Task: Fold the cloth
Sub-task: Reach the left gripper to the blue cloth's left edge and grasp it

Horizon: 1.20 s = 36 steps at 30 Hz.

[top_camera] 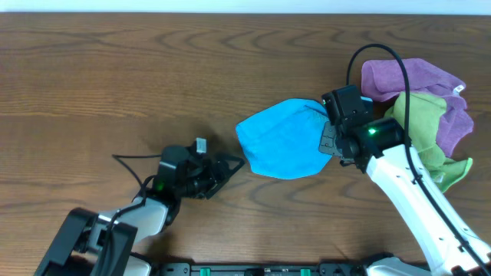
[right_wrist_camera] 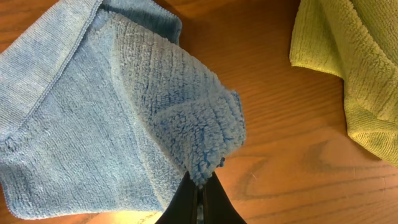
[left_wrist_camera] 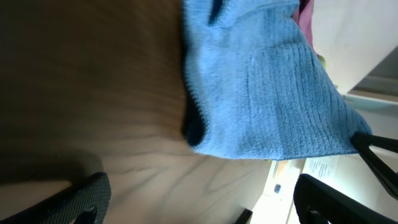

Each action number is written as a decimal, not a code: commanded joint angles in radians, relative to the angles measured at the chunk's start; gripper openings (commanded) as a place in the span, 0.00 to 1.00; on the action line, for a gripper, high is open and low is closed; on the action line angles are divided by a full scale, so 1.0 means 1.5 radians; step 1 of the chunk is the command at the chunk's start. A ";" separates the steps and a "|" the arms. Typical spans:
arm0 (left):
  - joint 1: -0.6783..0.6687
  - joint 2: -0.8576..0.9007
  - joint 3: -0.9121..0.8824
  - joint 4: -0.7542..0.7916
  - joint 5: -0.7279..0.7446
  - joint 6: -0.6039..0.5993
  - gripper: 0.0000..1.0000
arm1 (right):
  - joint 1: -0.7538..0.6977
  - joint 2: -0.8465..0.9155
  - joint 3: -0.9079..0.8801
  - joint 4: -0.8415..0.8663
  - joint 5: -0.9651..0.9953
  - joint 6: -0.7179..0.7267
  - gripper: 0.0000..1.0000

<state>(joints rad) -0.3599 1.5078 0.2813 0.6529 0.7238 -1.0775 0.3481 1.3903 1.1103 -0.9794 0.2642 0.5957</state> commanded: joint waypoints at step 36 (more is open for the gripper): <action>-0.128 0.163 0.153 0.007 -0.123 -0.008 0.95 | -0.006 -0.002 0.002 0.000 -0.007 0.011 0.01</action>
<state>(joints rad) -0.5388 1.7283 0.5056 0.6746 0.5980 -1.0885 0.3481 1.3903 1.1103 -0.9794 0.2504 0.5957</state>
